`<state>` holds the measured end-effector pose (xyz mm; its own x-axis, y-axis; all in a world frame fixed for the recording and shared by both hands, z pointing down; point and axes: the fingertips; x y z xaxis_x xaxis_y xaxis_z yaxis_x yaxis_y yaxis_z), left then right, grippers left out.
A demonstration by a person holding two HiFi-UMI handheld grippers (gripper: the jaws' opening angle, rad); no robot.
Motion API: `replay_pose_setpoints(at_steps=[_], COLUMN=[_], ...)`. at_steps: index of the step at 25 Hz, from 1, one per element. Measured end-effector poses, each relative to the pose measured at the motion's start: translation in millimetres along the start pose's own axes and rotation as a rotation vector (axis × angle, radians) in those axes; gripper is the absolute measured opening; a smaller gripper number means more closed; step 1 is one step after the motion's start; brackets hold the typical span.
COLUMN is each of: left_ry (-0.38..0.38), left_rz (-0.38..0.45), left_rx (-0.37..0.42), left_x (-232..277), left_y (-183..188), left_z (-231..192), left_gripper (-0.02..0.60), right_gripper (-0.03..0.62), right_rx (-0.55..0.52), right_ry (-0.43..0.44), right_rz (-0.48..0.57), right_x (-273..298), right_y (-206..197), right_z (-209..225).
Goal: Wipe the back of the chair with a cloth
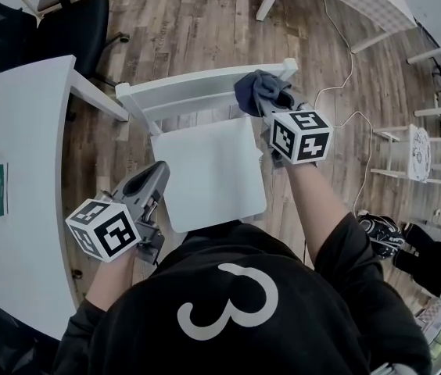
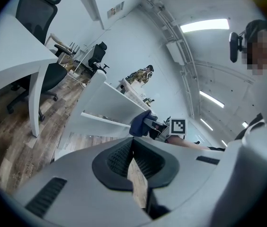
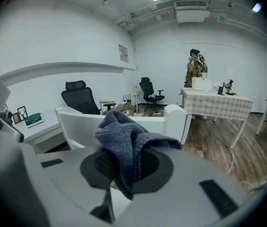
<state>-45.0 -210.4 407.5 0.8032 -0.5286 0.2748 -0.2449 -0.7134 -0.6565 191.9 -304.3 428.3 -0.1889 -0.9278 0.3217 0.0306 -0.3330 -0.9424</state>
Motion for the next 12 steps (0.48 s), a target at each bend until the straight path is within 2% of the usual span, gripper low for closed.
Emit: replay_pose_setpoints(at_steps=[8,12], left_ry=[0.058,0.09], left_rz=[0.029,0.06], left_rx=[-0.036,-0.037], left_x=[-11.4,-16.4], left_y=[-16.7,-16.2], left_z=[9.5,13.3], left_gripper=[0.014,0.014], right_gripper=[0.052,0.052], right_rx=[0.054,0.041], right_ry=[-0.025,0.0], right_rz=[0.013,0.023], right_x=[-13.3,-11.6], right_y=[2.9,4.6], right_z=[29.5,31.5])
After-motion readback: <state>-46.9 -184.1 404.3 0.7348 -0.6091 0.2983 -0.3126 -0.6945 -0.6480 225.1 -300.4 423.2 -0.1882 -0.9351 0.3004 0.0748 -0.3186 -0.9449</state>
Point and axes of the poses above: the fingertips, and each gripper's own axes: x forward along the fingers, z to its right, y out of its top, and after that the axes turned 11 degrees about z, right-handed
